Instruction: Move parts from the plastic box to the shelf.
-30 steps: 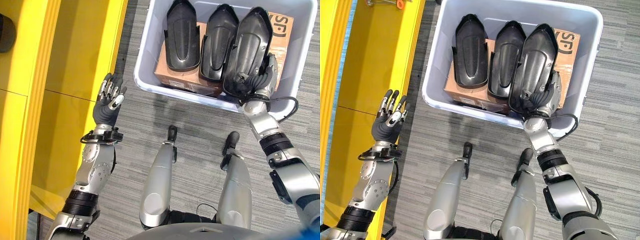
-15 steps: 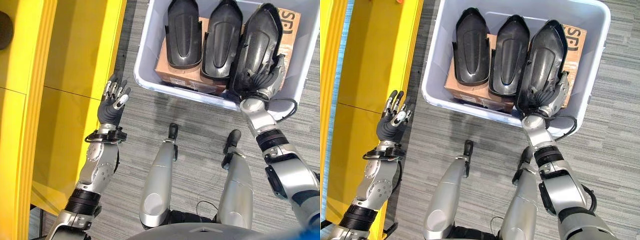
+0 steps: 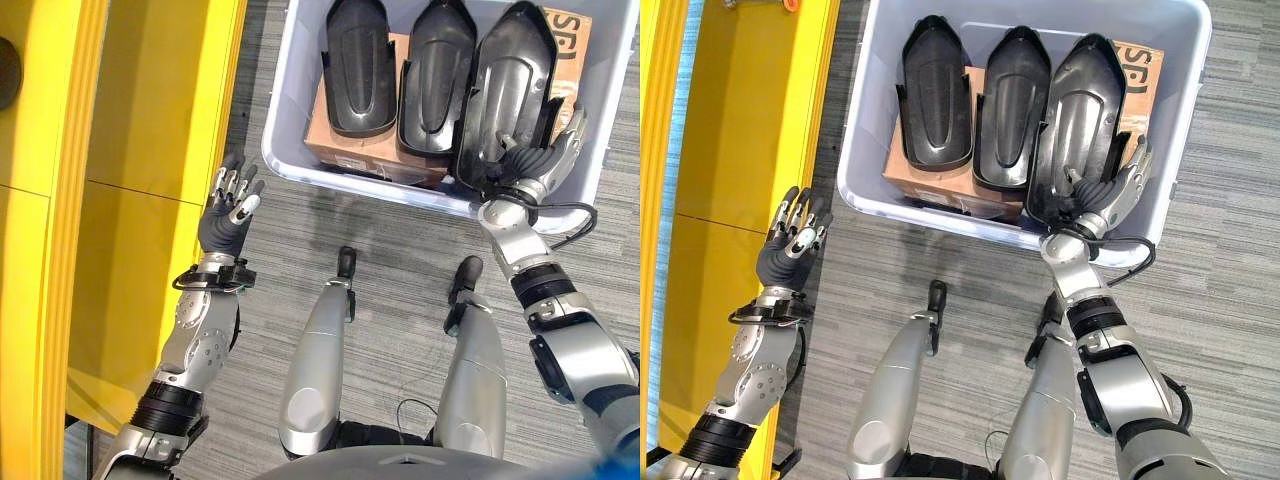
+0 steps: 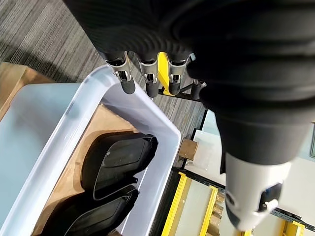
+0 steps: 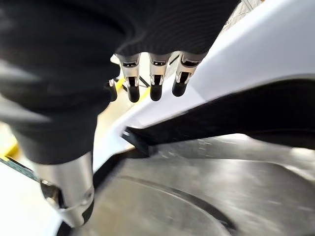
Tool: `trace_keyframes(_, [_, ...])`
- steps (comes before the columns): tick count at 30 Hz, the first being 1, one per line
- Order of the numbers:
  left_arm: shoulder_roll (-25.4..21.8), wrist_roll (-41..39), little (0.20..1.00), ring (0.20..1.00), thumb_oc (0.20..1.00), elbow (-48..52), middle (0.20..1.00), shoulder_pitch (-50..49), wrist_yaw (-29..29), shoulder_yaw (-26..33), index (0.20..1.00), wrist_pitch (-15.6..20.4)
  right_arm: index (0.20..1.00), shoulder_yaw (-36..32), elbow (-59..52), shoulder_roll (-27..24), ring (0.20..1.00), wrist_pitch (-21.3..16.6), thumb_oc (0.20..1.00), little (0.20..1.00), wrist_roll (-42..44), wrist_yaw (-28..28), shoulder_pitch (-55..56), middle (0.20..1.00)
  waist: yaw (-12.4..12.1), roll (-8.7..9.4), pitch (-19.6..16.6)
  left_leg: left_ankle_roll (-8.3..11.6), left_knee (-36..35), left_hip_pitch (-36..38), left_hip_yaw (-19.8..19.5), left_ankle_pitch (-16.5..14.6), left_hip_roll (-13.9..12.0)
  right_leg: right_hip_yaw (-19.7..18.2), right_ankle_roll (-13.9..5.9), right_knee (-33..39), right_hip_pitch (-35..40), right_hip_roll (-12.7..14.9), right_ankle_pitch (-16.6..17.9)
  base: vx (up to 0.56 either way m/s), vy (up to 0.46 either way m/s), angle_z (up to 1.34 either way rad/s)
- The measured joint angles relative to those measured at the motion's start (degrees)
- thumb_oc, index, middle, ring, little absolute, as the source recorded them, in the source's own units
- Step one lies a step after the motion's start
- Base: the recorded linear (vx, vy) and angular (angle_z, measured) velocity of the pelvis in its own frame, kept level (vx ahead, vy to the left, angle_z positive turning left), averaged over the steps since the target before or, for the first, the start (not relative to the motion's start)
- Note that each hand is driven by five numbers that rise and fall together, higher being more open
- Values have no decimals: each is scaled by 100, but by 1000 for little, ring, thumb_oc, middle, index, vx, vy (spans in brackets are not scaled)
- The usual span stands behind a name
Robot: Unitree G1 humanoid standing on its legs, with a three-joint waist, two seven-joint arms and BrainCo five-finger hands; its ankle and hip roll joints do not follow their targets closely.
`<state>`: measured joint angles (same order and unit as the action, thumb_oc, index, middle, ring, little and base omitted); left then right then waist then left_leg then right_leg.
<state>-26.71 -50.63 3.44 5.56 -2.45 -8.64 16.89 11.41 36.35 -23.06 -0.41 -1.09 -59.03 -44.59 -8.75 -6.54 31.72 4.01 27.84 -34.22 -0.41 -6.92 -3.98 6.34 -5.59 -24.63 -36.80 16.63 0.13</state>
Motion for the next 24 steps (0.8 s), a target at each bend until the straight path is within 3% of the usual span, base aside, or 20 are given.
trace_keyframes(5, [-1,0,1000,1000,1000,-1,1000,-2,2,-44,1000,21,1000,-196,-62,198,1000,-154,1000,1000,175,-196,113,1000,18,-21,-13,-1,13,19,61,0,5,-65,26,-21,-25,8,-21,15,28,-3])
trace_keyframes(16, [-1,0,1000,1000,1000,0,1000,-4,3,-99,1000,28,1000,-422,594,197,1000,-76,1000,1000,1123,327,-44,1000,-26,-91,-57,0,29,-31,36,1,3,-53,14,-55,-67,5,-30,1,-6,0])
trace_keyframes(24, [-1,0,1000,1000,1000,0,1000,18,5,-102,1000,-5,1000,-340,1094,-55,1000,334,1000,1000,1095,643,-266,1000,-78,-91,-57,0,48,-91,-12,1,3,-8,15,-53,-77,6,-33,-1,-10,1])
